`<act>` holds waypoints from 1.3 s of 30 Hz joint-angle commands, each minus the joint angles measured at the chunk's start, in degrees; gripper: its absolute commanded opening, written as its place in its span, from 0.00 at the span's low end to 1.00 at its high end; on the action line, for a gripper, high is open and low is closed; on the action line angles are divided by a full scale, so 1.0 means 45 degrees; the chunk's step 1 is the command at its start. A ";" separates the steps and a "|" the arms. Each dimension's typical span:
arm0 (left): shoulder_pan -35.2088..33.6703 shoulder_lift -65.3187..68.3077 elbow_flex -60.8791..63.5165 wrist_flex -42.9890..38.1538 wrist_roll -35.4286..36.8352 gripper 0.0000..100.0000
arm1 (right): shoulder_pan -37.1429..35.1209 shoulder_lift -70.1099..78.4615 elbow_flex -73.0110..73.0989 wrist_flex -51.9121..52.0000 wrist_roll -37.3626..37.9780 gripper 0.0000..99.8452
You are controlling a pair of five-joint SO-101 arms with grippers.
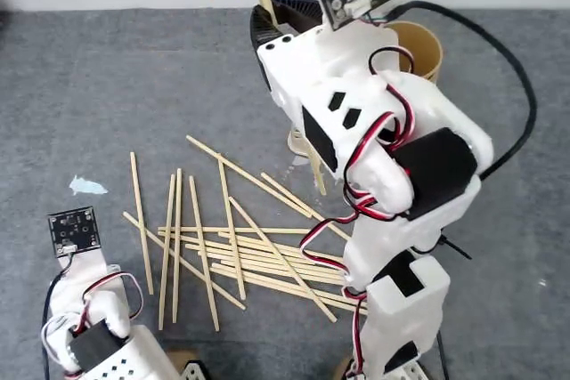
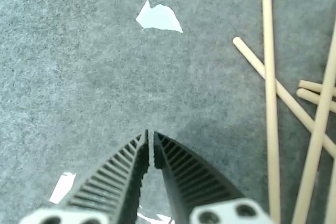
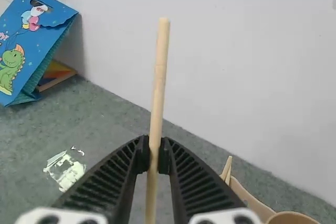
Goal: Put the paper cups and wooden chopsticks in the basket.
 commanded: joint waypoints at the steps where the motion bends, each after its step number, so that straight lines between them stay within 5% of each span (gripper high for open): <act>1: 0.0020 -0.0195 -0.0088 -0.0274 0.0098 0.02 | 0.0147 -0.0635 -0.0352 0.0576 -0.0156 0.01; 8: 0.0020 -0.0195 -0.0088 -0.0274 0.0098 0.02 | 0.0186 -0.0654 0.0000 0.0596 -0.0156 0.01; 22: 0.0020 -0.0195 -0.0088 -0.0274 0.0098 0.02 | 0.0186 -0.5949 0.8342 0.0361 -0.0488 0.01; 39: 0.0020 -0.0195 -0.0088 -0.0274 0.0098 0.02 | 0.0947 -0.6965 1.0589 -0.0225 -0.0606 0.01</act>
